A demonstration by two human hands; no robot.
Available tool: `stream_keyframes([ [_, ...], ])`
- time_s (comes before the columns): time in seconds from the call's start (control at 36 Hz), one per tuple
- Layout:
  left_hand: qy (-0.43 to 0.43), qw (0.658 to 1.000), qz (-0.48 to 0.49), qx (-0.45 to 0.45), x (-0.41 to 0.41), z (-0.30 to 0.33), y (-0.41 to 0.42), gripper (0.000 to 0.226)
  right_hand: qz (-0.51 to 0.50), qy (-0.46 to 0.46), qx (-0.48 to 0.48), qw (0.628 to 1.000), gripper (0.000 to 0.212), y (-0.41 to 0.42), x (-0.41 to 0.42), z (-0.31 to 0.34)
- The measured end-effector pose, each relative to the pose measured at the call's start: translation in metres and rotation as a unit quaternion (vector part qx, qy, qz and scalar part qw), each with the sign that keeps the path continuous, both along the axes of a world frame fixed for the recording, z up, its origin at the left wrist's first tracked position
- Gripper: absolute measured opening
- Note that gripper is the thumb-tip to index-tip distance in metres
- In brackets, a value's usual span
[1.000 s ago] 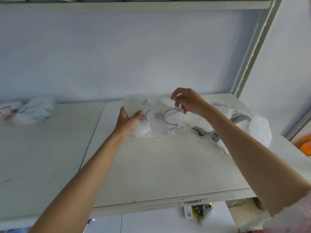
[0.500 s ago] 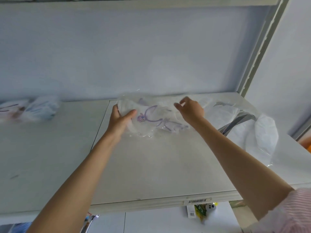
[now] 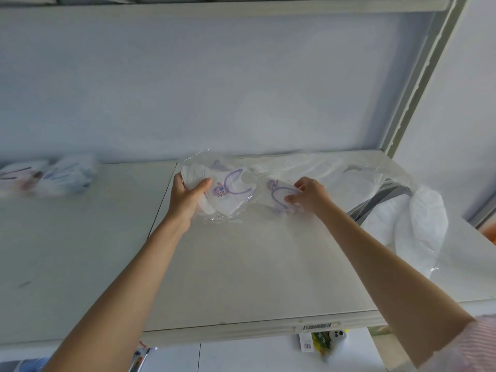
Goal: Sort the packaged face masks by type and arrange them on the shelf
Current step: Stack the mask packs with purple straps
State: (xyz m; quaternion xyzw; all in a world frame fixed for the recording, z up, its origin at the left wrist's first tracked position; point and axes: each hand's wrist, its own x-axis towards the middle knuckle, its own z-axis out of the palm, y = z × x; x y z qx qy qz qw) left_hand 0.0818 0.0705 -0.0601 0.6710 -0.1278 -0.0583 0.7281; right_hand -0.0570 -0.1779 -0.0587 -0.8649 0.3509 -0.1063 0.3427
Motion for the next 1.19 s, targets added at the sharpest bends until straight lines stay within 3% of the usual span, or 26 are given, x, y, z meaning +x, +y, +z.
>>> stream_keyframes([
  [0.11, 0.002, 1.0, 0.007, 0.001, 0.002, 0.0, 0.004, 0.038, -0.024, -0.196, 0.219, 0.956, 0.034, -0.01, -0.011, 0.014],
  [0.25, 0.002, 1.0, 0.015, -0.007, -0.001, 0.003, 0.0, 0.038, 0.081, -0.31, 0.338, 0.885, 0.051, -0.023, -0.026, 0.048],
  [0.33, 0.008, 1.0, -0.002, -0.027, -0.009, 0.006, -0.008, 0.039, 0.166, -0.28, 0.333, 0.885, 0.055, -0.014, -0.025, 0.063],
  [0.44, 0.007, 0.999, -0.03, -0.025, -0.019, 0.008, -0.02, 0.046, 0.221, -0.192, 0.235, 0.927, 0.063, 0.009, -0.012, 0.069],
  [0.56, 0.005, 0.998, -0.054, -0.03, -0.025, 0.008, -0.026, 0.045, 0.2, -0.142, 0.169, 0.955, 0.071, 0.025, 0.003, 0.066],
  [0.75, -0.009, 0.997, -0.073, -0.022, -0.03, 0.012, -0.027, 0.049, 0.168, -0.173, 0.096, 0.966, 0.078, 0.04, 0.015, 0.052],
  [0.83, -0.011, 0.998, -0.063, -0.027, -0.026, 0.012, -0.025, 0.049, 0.104, -0.214, 0.138, 0.961, 0.076, 0.038, 0.011, 0.045],
  [0.89, -0.011, 0.998, -0.06, -0.033, -0.026, 0.013, -0.024, 0.046, 0.081, -0.208, 0.251, 0.942, 0.075, 0.038, 0.008, 0.041],
  [0.97, -0.017, 0.997, -0.067, -0.029, -0.027, 0.012, -0.026, 0.041, 0.141, -0.15, 0.372, 0.905, 0.054, 0.044, 0.004, 0.036],
  [1.03, -0.024, 0.997, -0.071, -0.019, -0.029, 0.012, -0.03, 0.038, 0.194, -0.149, 0.399, 0.884, 0.018, 0.052, 0.004, 0.032],
  [1.06, -0.021, 0.997, -0.073, -0.016, -0.03, 0.011, -0.032, 0.038, 0.207, -0.158, 0.411, 0.874, 0.013, 0.058, 0.005, 0.032],
  [1.11, -0.001, 0.997, -0.079, -0.013, -0.033, 0.013, -0.036, 0.039, 0.21, -0.187, 0.407, 0.869, 0.023, 0.068, 0.008, 0.033],
  [1.19, 0.066, 0.992, -0.095, -0.046, -0.038, 0.017, -0.042, 0.04, 0.157, -0.221, 0.333, 0.903, 0.024, 0.078, 0.018, 0.031],
])
